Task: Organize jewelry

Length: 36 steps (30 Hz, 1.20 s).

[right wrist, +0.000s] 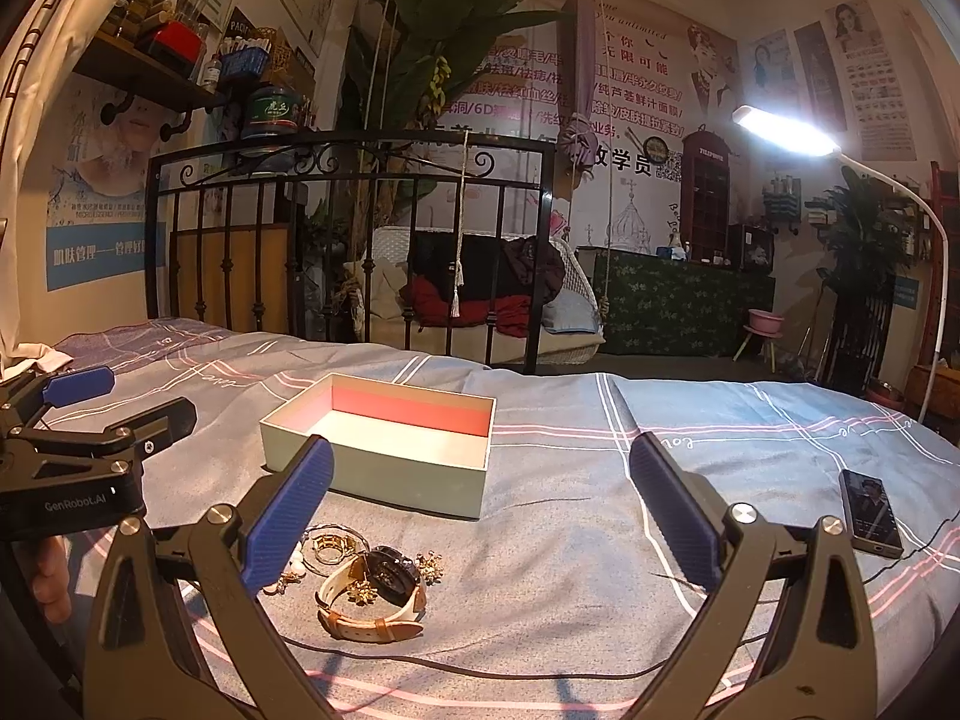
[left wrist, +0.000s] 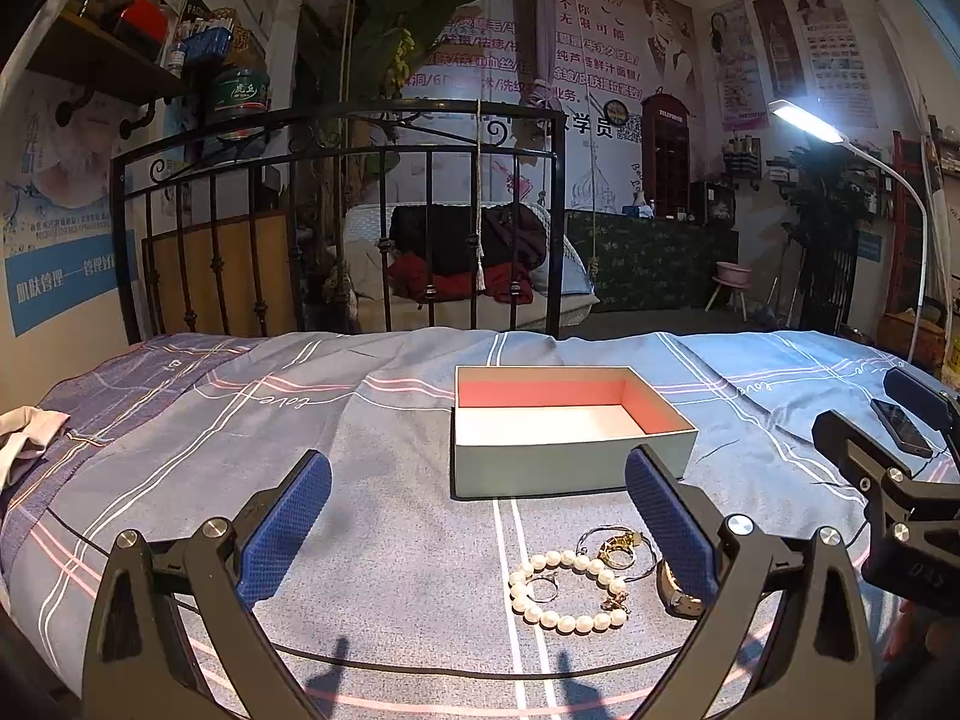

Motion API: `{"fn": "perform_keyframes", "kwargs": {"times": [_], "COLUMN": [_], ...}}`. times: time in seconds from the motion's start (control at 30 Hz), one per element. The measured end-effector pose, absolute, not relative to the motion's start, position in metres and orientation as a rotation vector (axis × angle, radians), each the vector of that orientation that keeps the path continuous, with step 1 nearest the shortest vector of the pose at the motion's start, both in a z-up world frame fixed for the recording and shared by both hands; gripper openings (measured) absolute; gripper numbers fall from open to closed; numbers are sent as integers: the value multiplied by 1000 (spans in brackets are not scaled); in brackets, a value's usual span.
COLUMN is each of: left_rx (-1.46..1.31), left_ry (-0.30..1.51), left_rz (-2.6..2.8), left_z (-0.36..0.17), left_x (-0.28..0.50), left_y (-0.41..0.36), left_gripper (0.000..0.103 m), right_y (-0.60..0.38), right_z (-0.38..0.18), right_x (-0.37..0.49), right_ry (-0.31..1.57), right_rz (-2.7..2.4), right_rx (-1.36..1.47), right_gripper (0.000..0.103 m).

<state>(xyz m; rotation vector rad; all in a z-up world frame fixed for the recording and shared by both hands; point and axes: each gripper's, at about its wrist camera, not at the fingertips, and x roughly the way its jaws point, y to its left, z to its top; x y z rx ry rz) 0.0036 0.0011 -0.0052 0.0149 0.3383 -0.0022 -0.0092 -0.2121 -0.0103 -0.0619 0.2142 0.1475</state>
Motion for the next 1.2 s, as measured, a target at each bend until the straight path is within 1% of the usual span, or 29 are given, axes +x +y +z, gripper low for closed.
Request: {"fn": "perform_keyframes", "kwargs": {"times": [1.2], "left_rx": [23], "left_ry": [359], "left_rz": [-29], "left_z": [-4], "left_x": [3], "left_y": [-1], "left_gripper": [97], "right_y": [-213], "right_z": [-11], "right_x": [-4], "right_ry": [232], "right_rz": [145], "right_rx": [-43], "right_gripper": [97]}}
